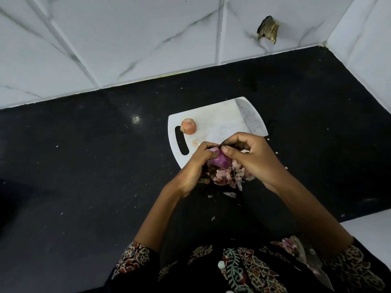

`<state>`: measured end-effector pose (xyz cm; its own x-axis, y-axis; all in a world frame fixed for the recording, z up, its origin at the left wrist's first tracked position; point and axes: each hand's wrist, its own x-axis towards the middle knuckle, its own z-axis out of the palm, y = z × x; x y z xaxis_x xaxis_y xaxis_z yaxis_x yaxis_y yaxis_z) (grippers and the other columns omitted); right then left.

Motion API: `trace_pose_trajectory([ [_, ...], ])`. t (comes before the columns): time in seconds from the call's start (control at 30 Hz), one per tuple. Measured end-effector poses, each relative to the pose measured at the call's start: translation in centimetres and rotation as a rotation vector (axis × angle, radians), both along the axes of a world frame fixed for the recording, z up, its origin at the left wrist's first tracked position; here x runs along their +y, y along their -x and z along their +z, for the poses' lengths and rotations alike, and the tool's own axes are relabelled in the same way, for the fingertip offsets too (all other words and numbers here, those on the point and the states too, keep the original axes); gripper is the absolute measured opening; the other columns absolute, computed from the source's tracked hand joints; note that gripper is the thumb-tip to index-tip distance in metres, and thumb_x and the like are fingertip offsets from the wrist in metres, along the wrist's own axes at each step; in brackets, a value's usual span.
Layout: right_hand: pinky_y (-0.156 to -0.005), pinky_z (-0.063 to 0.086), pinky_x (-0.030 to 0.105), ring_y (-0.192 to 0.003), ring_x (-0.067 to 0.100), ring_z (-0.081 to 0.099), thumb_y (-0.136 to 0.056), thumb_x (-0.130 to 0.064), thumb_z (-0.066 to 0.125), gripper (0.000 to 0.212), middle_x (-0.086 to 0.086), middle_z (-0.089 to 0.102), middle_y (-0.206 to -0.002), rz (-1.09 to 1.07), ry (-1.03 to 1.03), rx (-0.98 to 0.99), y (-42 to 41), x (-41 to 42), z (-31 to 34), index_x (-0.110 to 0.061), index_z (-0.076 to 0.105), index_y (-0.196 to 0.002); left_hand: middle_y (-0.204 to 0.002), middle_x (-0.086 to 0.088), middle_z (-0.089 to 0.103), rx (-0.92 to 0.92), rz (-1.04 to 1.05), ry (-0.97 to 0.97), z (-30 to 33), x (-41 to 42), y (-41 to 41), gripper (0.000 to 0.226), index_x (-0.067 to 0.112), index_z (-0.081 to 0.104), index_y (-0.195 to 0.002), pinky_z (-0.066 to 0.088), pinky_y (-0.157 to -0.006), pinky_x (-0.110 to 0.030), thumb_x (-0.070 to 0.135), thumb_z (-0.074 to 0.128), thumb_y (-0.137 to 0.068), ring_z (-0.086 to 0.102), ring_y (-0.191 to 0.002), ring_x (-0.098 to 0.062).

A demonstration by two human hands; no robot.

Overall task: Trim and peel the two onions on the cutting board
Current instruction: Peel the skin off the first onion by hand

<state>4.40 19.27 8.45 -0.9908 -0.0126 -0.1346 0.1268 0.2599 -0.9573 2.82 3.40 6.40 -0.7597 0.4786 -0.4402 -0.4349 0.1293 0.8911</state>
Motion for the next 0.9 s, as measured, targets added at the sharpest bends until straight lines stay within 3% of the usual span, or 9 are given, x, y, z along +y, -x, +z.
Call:
trace_pose_trajectory([
  [0.2,-0.077,0.050,0.019,-0.086,0.008,0.062,-0.096,-0.014,0.053,0.011,-0.002,0.065,-0.088,0.036,-0.034,-0.028,0.1,0.1,-0.8,-0.016,0.063,-0.094,-0.090,0.001,0.059,0.068,-0.001,0.018,-0.6,0.1,0.1,0.016,0.028,0.052,-0.103,0.037,-0.049,-0.016,0.039,0.048,-0.093,0.053,-0.054,0.002],
  [0.37,-0.071,0.046,0.010,-0.081,0.001,0.058,-0.098,-0.018,0.048,0.013,-0.006,0.062,-0.086,0.042,-0.028,-0.032,-0.1,0.0,-1.1,-0.020,0.059,-0.092,-0.095,0.001,0.060,0.044,0.051,-0.024,-1.0,0.1,-0.1,0.024,0.031,0.056,-0.099,0.039,-0.048,-0.013,0.046,0.049,-0.082,0.057,-0.061,0.002],
  [0.53,-0.072,0.047,0.013,-0.081,0.000,0.058,-0.097,-0.017,0.050,0.012,-0.006,0.063,-0.087,0.033,-0.061,-0.002,-0.2,-0.1,-1.0,-0.022,0.059,-0.091,-0.095,-0.002,0.059,0.010,0.077,-0.043,-1.2,0.0,-0.2,0.027,0.029,0.056,-0.101,0.038,-0.049,-0.014,0.045,0.051,-0.081,0.056,-0.061,0.001],
  [0.67,-0.073,0.050,0.012,-0.087,0.003,0.062,-0.089,-0.019,0.064,0.014,-0.004,0.065,-0.095,0.059,-0.102,0.044,-0.1,0.4,-0.5,-0.024,0.063,-0.102,-0.108,-0.005,0.059,0.036,0.093,-0.057,-1.4,-0.2,0.0,0.029,0.028,0.056,-0.106,0.045,-0.059,-0.013,0.041,0.055,-0.080,0.061,-0.084,-0.010],
  [0.8,-0.077,0.046,0.008,-0.087,-0.001,0.061,-0.082,-0.008,0.070,0.021,-0.008,0.062,-0.094,0.052,-0.206,0.128,-0.1,0.2,-0.6,-0.028,0.067,-0.086,-0.115,-0.002,0.059,0.010,0.136,-0.136,-1.6,-0.1,0.0,0.041,0.027,0.057,-0.115,0.050,-0.072,-0.025,0.026,0.060,-0.074,0.062,-0.096,-0.016],
  [0.9,-0.080,0.050,0.013,-0.088,0.002,0.063,-0.082,-0.004,0.070,0.017,-0.001,0.063,-0.094,0.027,-0.117,0.129,-0.3,0.0,-0.6,-0.020,0.070,-0.085,-0.111,-0.001,0.064,-0.063,0.267,-0.282,-1.6,0.2,0.1,0.036,0.016,0.057,-0.121,0.051,-0.088,-0.036,0.017,0.058,-0.085,0.063,-0.099,-0.016],
])
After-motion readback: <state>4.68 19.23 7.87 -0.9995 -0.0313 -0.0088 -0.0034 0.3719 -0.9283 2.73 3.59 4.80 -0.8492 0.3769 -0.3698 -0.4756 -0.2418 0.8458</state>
